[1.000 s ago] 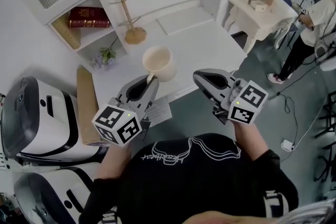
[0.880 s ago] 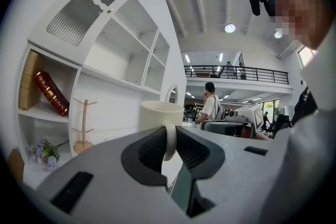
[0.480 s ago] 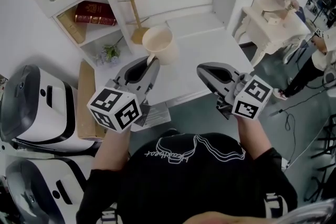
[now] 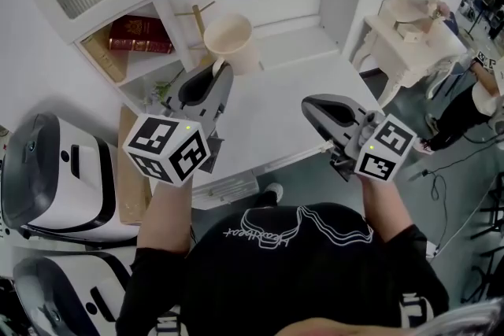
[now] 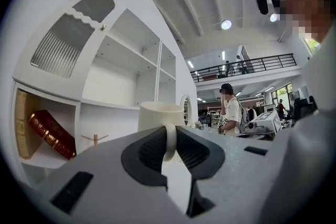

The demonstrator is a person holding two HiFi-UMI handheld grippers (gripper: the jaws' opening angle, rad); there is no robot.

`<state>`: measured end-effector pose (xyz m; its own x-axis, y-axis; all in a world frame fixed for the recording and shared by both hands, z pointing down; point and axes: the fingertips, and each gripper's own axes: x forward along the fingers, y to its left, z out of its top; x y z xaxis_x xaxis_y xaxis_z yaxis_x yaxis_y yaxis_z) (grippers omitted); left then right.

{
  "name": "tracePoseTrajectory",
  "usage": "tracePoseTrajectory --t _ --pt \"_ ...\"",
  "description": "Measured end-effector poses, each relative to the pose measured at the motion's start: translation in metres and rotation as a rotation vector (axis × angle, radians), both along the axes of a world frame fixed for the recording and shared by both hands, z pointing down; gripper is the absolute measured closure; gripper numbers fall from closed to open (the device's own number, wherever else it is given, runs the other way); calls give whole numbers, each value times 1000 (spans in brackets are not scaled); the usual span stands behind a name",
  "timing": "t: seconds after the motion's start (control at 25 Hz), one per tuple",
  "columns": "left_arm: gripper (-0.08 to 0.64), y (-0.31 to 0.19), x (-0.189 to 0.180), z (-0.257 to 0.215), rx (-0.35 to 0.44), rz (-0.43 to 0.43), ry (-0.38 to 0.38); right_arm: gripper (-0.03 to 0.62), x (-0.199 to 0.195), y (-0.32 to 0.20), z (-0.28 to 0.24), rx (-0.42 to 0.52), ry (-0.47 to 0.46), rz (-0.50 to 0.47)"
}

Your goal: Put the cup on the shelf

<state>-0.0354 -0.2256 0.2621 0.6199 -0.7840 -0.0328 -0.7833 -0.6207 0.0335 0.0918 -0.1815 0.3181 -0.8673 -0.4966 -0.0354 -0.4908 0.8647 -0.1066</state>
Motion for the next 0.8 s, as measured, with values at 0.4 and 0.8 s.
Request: tracePoseTrajectory --t 0.4,0.8 --pt "509 -77 -14 -36 59 -11 -25 586 -17 -71 4 -14 29 -15" --pt "509 -163 -42 -78 77 -66 -16 586 -27 -133 0 -35 15 -34"
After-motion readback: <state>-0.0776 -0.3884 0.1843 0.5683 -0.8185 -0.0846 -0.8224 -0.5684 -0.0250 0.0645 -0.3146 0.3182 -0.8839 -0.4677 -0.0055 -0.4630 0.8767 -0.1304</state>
